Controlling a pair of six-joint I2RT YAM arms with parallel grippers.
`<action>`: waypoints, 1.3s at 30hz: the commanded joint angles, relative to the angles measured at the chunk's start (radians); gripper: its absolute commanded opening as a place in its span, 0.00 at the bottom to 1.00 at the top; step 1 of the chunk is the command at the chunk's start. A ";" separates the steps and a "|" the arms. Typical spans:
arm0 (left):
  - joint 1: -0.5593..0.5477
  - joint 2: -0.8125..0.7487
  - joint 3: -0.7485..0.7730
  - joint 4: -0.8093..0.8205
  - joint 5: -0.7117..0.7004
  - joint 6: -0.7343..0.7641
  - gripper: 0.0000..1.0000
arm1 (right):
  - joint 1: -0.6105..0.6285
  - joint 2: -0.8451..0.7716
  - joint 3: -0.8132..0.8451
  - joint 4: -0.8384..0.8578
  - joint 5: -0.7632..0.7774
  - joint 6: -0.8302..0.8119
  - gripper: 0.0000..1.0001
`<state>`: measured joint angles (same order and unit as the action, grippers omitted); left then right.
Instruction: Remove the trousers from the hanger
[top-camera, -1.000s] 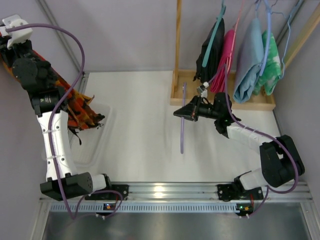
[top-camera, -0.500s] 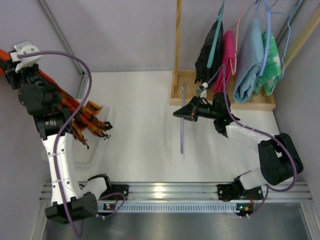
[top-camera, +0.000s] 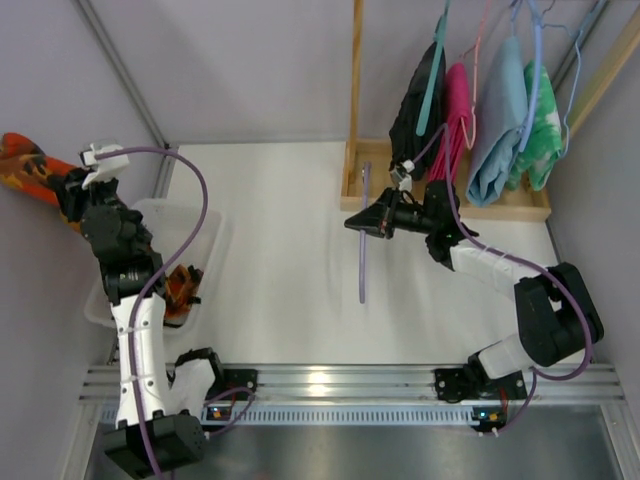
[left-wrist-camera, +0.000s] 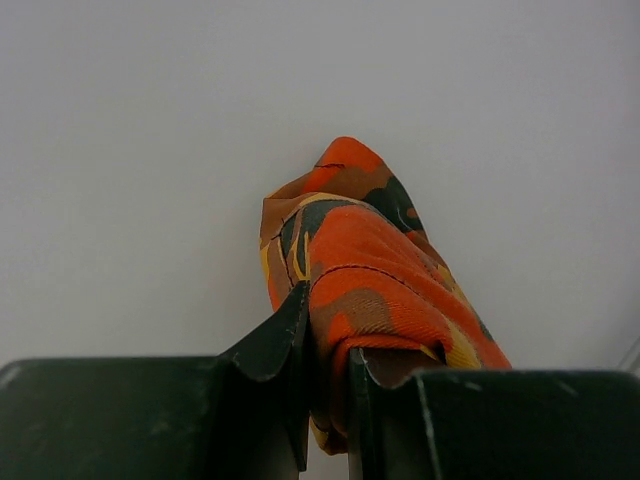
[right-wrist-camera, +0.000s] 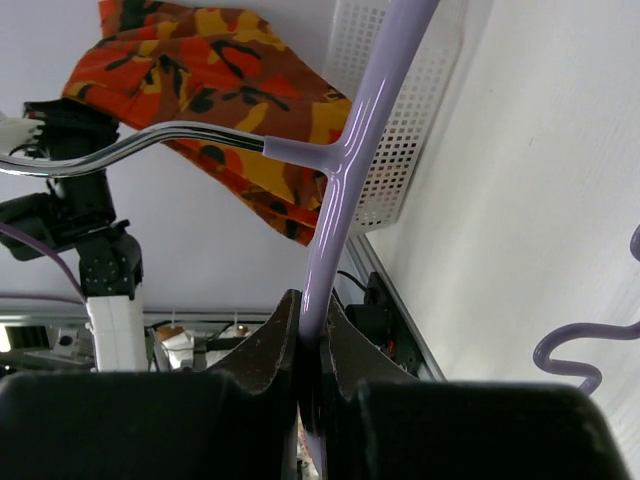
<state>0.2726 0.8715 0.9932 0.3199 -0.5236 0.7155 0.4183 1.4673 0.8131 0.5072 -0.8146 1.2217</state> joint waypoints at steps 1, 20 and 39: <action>0.007 -0.035 -0.065 0.125 0.073 -0.030 0.00 | 0.014 0.002 0.066 0.051 -0.018 -0.037 0.00; -0.193 -0.014 -0.298 -0.430 0.017 -0.333 0.00 | 0.016 -0.019 0.083 -0.030 -0.024 -0.093 0.00; -0.188 0.189 -0.220 -0.840 0.444 -0.496 0.57 | 0.016 -0.215 0.001 -0.199 -0.031 -0.240 0.00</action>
<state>0.0856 1.1137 0.7055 -0.4103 -0.2199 0.2604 0.4191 1.3239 0.8177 0.2825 -0.8349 1.0294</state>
